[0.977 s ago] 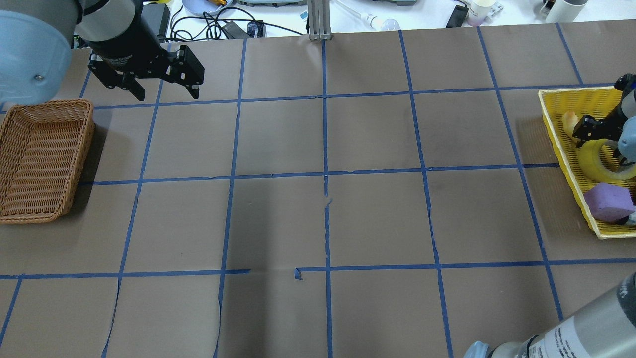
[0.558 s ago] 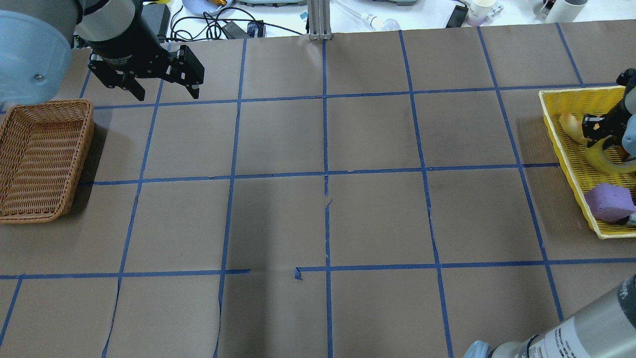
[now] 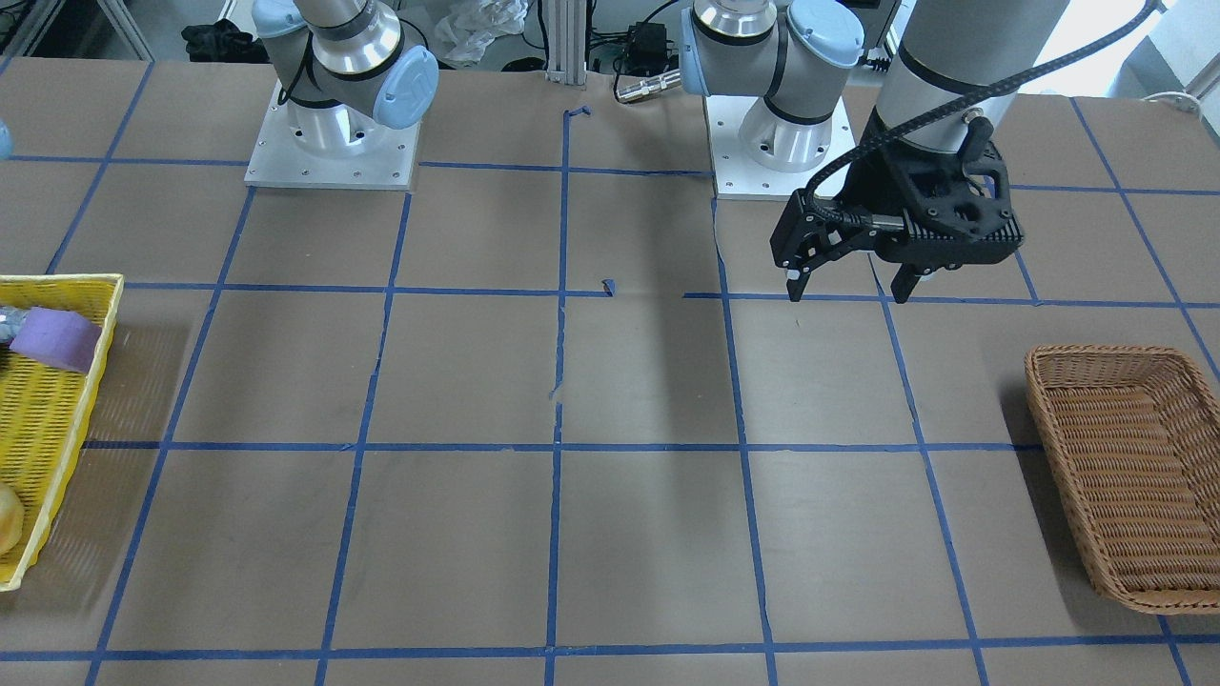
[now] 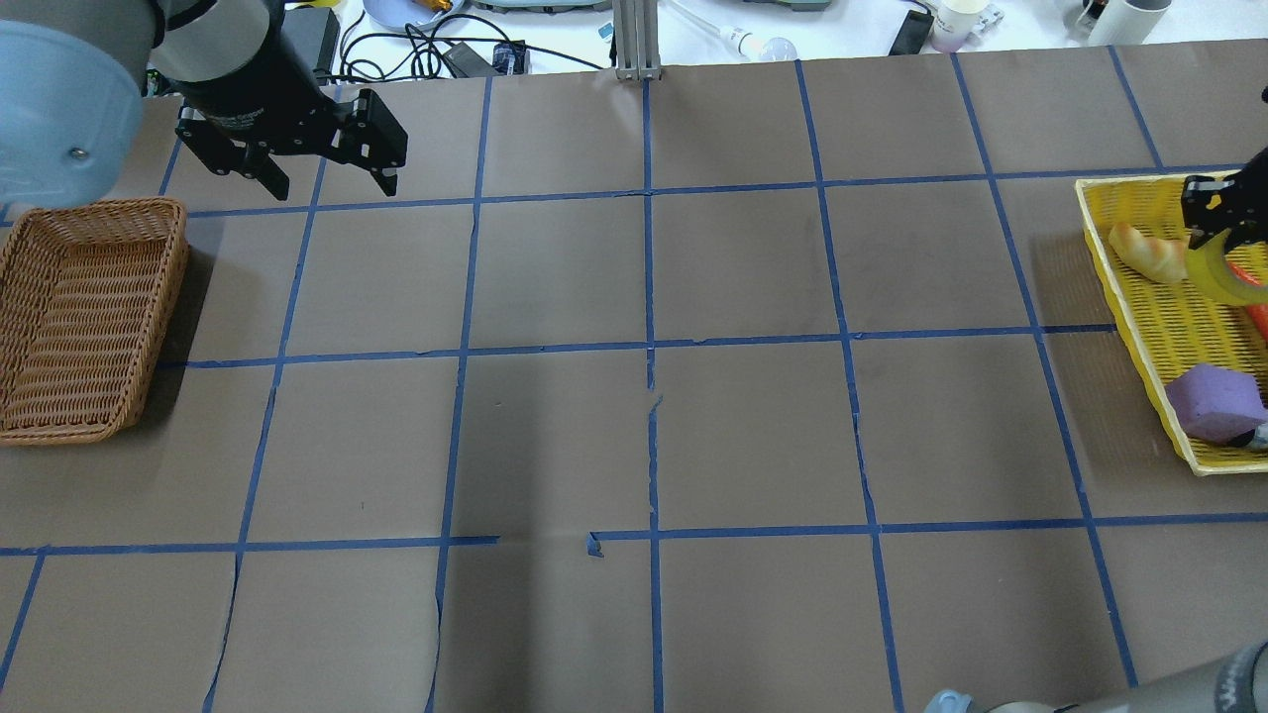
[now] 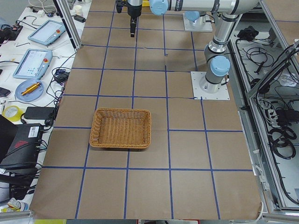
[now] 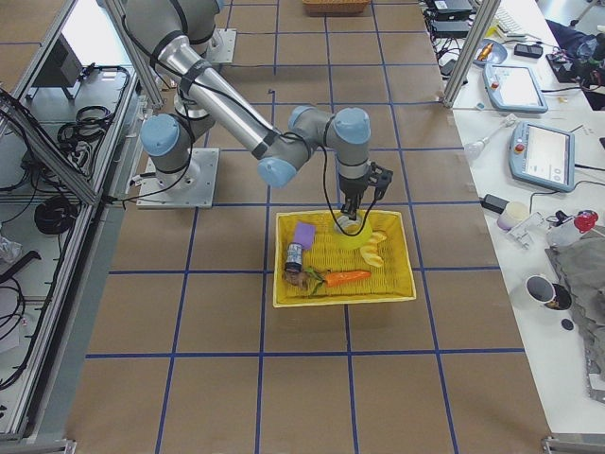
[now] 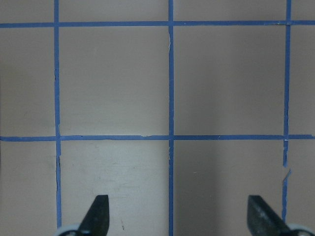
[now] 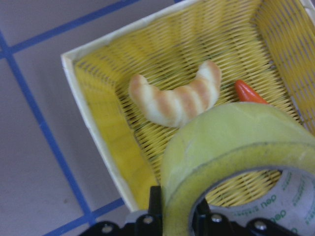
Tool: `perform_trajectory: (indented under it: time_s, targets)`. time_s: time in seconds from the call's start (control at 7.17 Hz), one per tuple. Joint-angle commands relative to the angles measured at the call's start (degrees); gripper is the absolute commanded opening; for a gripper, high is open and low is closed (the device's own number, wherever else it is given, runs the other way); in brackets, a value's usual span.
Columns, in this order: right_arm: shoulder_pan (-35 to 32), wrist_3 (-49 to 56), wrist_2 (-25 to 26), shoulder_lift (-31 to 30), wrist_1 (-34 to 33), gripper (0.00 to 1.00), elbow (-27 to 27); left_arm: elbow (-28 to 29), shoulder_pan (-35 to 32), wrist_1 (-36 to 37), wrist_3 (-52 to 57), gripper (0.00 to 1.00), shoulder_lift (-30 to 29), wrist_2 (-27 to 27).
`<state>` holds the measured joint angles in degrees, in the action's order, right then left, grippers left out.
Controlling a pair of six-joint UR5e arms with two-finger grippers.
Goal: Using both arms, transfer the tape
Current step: 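Lower the right gripper into the yellow basket and grasp the yellow tape roll, then carry the tape roll with the right gripper to the table center and lower it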
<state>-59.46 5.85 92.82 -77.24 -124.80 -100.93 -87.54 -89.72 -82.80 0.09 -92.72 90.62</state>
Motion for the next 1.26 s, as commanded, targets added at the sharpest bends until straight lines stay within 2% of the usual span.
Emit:
perform_trajectory:
  time_s: [0.0,0.42,0.7,0.98,1.12]
  targets:
    - [-13.07,-21.1,0.08,-2.48,17.23,0.0,7.81,0.0,0.07,0.0,0.0,1.0,0.0,-0.01]
    - [-35.92,-61.34,-0.8,0.84,19.16,0.0,8.56,0.0,0.07,0.0,0.0,1.0,0.0,-0.01]
    - [-46.32,-76.0,-2.9,6.46,10.86,0.0,8.48,0.0,0.07,0.09,0.0,1.0,0.0,-0.01]
    - [-52.4,-87.53,-7.28,11.13,7.75,0.0,8.12,0.0,0.07,0.09,0.0,1.0,0.0,-0.01]
    - [-53.04,-88.63,-7.82,12.89,5.3,0.0,8.12,0.09,0.07,0.09,0.0,1.0,0.0,-0.01]
